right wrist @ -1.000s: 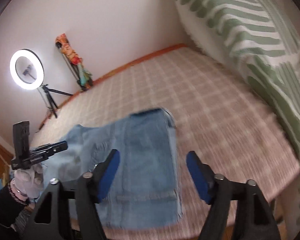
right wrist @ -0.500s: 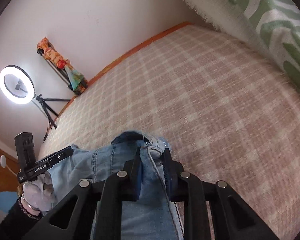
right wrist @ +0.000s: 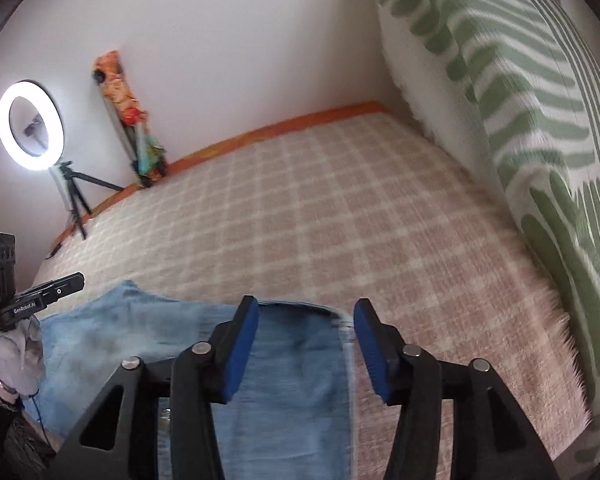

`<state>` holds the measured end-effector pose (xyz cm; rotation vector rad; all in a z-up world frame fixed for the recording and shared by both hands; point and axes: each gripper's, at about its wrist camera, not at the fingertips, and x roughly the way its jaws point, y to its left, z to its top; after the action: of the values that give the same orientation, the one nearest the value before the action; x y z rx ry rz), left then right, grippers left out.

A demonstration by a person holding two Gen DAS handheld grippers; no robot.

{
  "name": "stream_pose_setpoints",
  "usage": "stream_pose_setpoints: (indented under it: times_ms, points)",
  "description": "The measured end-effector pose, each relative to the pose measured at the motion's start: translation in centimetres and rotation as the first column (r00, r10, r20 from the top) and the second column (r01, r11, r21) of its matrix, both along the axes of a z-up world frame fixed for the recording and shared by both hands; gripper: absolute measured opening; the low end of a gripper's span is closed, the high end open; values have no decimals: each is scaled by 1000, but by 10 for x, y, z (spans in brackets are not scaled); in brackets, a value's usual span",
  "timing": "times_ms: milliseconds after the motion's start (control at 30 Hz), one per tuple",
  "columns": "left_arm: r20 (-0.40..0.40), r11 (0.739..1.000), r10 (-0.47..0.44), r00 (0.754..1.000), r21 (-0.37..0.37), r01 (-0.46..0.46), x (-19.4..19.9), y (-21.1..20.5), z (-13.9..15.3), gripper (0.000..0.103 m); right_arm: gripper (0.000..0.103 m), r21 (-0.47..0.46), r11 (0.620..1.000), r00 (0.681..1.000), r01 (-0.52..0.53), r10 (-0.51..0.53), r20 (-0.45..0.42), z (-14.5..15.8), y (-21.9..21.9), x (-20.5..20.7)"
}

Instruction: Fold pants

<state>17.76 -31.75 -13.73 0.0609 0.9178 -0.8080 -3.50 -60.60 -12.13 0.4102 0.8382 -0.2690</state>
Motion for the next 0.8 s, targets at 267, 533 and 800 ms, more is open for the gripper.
stream_pose_setpoints:
  times_ms: [267, 533, 800]
  points:
    - [-20, 979, 199, 980, -32, -200, -30, 155, 34, 39, 72, -31, 984, 981, -175, 177, 77, 54, 81, 30]
    - [-102, 871, 486, 868, -28, -491, -67, 322, 27, 49, 75, -64, 914, 912, -401, 405, 72, 84, 193, 82]
    - [-185, 627, 764, 619, -19, -779, -123, 497, 3, 50, 76, -45, 792, 790, -608, 610, 66, 85, 312, 124]
